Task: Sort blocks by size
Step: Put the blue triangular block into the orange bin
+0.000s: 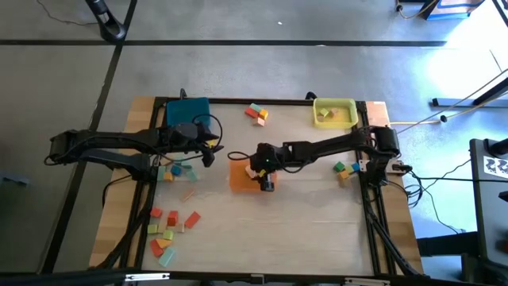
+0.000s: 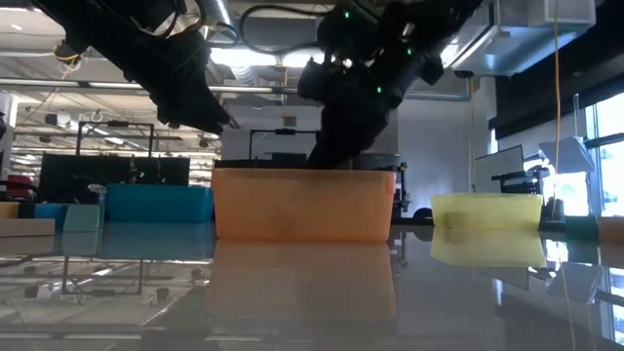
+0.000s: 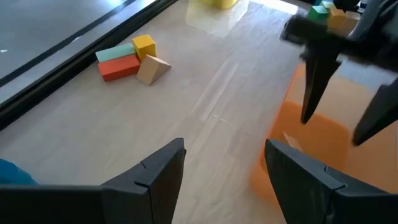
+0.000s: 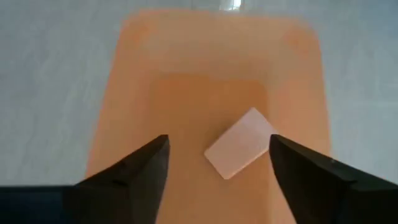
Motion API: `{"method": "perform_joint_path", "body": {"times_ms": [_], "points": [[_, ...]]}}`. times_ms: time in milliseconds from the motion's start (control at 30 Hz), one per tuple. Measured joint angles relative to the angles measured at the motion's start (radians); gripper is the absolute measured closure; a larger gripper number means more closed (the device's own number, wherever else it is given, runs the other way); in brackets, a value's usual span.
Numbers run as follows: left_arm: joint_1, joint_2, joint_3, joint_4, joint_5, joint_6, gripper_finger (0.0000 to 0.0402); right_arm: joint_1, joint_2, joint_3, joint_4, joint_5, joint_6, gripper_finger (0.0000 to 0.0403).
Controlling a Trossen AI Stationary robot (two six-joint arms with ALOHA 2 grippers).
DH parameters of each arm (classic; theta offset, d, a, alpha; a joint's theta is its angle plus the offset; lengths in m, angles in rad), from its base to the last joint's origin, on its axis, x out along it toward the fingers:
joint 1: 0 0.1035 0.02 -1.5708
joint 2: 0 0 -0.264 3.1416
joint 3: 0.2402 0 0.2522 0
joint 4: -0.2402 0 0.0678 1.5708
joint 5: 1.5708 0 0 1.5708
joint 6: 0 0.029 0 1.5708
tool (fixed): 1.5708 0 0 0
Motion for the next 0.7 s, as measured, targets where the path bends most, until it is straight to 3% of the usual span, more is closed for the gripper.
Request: {"method": "perform_joint_path", "body": {"times_ms": [133, 300, 500, 700], "points": [[0.000, -0.001, 0.000, -0.003, 0.008, 0.042, 0.0192, 0.000, -0.071, 0.016, -0.098, 0.002, -0.010, 0.0100], [-0.017, -0.016, 0.049, -0.085, 0.044, 0.104, 0.0192, 0.001, -0.190, 0.015, -0.208, 0.002, -0.013, 0.0096], [-0.080, -0.011, 0.160, -0.349, 0.068, 0.203, 0.0192, 0.000, -0.297, -0.036, -0.236, 0.002, 0.004, 0.0096], [-0.160, -0.008, 0.180, -0.557, 0.071, 0.327, 0.0192, 0.000, -0.315, -0.099, -0.219, 0.019, 0.062, 0.0095]]}}
